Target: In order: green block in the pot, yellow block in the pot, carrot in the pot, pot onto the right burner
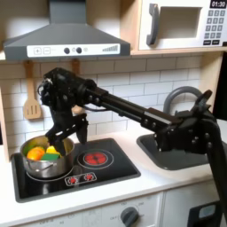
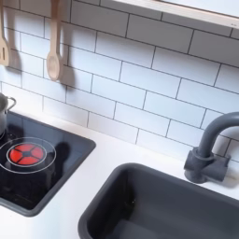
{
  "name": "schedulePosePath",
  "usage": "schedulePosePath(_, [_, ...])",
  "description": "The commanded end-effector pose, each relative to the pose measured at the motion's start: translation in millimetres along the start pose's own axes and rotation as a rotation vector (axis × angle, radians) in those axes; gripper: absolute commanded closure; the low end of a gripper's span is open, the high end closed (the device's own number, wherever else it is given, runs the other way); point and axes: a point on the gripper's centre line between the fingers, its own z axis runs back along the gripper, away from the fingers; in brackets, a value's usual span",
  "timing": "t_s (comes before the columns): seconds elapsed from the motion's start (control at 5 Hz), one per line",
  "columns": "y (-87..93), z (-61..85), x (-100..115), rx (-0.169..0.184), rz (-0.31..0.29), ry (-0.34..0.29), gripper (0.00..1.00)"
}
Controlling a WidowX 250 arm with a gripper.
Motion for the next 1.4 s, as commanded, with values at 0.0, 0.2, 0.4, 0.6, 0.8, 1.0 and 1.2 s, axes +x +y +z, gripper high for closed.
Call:
schedulePosePath(0.0, [4.3, -6.0, 15, 0.021, -0.045, 0.046, 0.0])
schedulePosePath(0.2, [2.2, -11.1, 22, 0.029, -0.088, 0.069, 0.0])
schedulePosePath(0.4, [-3.6, -16.2, 24, 0.029, -0.106, 0.081, 0.0])
schedulePosePath(0.6, [-11.6, -20.4, 27, 0.027, -0.135, 0.086, 0.0])
schedulePosePath(0.8, [-10.9, -20.3, 27, 0.028, -0.131, 0.079, 0.0])
schedulePosePath(1.0, [-14.7, -24.9, 26, 0.03, -0.143, 0.081, 0.0])
schedulePosePath(1.2, [-15.2, -38.6, 20, 0.035, -0.146, 0.083, 0.0])
